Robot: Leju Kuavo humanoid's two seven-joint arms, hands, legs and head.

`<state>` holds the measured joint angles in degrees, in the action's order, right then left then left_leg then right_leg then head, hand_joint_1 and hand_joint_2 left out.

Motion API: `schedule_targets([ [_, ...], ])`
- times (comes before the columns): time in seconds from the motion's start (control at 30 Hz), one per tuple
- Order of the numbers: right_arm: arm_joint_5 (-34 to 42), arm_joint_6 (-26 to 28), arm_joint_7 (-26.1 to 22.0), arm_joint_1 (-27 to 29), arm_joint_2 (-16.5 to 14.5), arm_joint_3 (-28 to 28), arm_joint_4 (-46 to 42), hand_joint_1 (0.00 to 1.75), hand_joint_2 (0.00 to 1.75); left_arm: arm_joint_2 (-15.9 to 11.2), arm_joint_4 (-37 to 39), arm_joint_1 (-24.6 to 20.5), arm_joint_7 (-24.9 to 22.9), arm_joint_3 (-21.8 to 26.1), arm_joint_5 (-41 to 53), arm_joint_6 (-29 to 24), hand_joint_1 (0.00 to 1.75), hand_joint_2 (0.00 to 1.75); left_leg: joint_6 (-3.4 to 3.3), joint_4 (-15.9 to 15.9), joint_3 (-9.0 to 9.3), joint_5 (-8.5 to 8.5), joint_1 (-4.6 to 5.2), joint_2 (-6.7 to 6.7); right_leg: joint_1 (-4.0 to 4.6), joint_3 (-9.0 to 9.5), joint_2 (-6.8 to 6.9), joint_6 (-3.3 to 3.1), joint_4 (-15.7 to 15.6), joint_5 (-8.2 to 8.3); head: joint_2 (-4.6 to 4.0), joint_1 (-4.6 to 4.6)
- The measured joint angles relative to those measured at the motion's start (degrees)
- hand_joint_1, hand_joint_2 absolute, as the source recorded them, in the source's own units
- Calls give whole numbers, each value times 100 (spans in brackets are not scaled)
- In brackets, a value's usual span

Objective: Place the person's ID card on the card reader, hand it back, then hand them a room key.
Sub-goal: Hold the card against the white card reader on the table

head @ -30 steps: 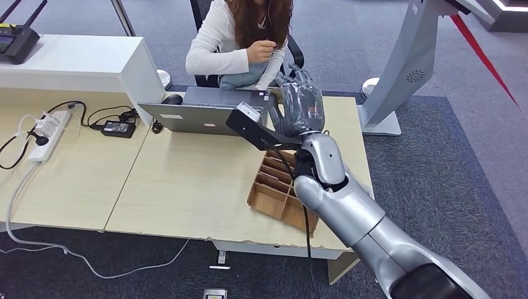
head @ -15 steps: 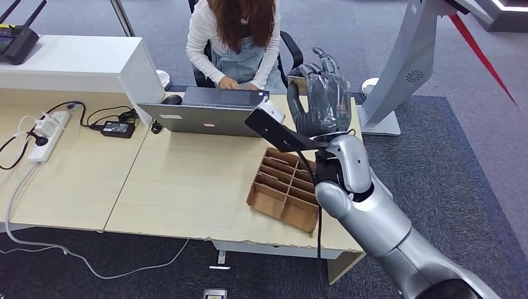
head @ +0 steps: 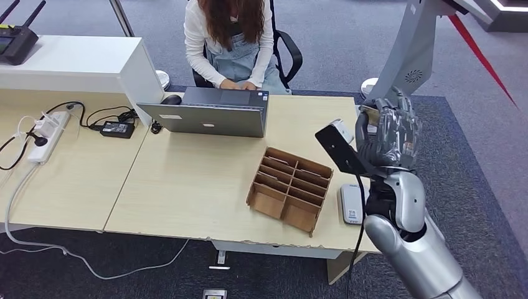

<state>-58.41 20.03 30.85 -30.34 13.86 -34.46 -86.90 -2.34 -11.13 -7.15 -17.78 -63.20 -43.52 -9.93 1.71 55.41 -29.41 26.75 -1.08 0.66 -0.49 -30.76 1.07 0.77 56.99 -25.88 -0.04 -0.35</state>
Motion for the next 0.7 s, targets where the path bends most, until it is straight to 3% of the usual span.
schedule_targets([
  [0.4,340,387,51,1357,376,748,-579,175,175,2,0,-2,-55,19,-83,-36,0,0,0,-1,-3,0,1,-1,-1,1,1,0,0,0,0,0],
  [0.7,409,410,-17,1679,476,995,-727,175,175,4,0,-9,-53,34,-96,-46,0,0,-1,-1,-1,0,0,-1,0,2,1,0,0,0,0,0],
])
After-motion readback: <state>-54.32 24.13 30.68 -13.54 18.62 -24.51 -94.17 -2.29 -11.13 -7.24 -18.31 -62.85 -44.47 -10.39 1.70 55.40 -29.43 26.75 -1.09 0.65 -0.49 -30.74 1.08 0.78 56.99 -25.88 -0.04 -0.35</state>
